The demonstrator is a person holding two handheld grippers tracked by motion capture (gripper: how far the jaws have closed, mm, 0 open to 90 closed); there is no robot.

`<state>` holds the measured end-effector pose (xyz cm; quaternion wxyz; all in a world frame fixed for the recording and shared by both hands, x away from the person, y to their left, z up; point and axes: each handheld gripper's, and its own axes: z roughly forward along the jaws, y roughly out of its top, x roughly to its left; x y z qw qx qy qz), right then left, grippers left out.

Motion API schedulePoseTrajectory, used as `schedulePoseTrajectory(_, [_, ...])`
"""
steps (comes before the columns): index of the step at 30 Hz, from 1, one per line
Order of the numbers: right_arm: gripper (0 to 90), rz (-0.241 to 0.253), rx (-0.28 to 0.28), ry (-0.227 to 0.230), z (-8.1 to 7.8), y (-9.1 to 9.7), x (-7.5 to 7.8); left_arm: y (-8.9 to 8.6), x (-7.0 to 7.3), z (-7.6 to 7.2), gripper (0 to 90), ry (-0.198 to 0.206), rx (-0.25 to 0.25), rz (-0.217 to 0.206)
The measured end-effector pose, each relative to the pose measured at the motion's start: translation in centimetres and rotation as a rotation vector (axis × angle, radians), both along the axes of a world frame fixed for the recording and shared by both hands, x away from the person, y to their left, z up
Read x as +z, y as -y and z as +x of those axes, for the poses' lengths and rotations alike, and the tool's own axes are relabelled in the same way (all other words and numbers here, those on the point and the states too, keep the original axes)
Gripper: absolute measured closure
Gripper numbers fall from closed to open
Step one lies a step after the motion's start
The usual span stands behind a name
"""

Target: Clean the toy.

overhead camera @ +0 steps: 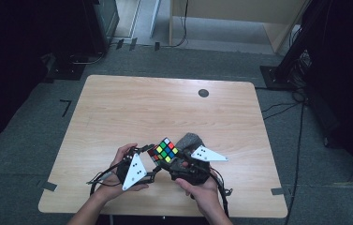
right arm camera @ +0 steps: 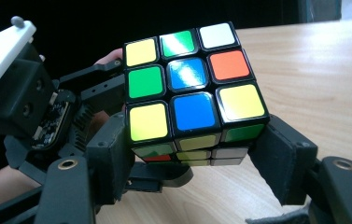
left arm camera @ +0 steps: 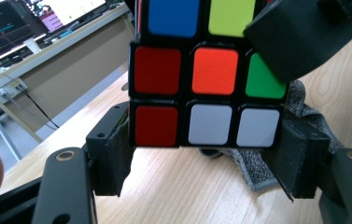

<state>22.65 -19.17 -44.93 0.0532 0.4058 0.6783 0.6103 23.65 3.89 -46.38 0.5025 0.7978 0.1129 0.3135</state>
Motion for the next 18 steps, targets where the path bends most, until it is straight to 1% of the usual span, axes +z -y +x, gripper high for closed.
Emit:
schedulePoseTrajectory(4, [33.9,0.009,-0.005,-0.022,0.09,-0.06,-0.19,0.05,-0.09,-0.09,32.8,0.011,0.006,0.013])
schedulePoseTrajectory(6, [33.7,-0.001,-0.005,-0.012,0.10,-0.07,-0.19,0.05,-0.09,-0.15,33.4,0.017,0.010,0.015])
schedulePoseTrajectory(8, [33.0,-0.011,0.004,0.001,0.12,-0.07,-0.13,-0.06,0.00,-0.10,33.8,0.007,0.005,0.005])
schedulePoseTrajectory(9, [31.7,-0.013,0.007,0.003,0.13,-0.06,-0.09,-0.16,0.10,-0.06,33.9,-0.005,-0.003,-0.014])
schedulePoseTrajectory(11, [27.3,-0.019,0.011,0.013,0.20,-0.07,-0.05,-0.24,0.16,-0.07,34.0,-0.007,-0.007,-0.014])
schedulePoseTrajectory(14, [23.8,-0.015,0.012,0.007,0.28,0.01,0.04,-0.16,0.09,-0.18,34.1,-0.005,-0.012,-0.007])
schedulePoseTrajectory(17, [23.8,-0.008,0.021,-0.012,0.38,-0.08,-0.08,0.03,0.12,-0.40,34.1,0.007,-0.021,-0.003])
schedulePoseTrajectory(18, [25.2,-0.005,0.027,-0.018,0.40,-0.14,-0.15,0.08,0.13,-0.43,34.1,0.009,-0.022,0.000])
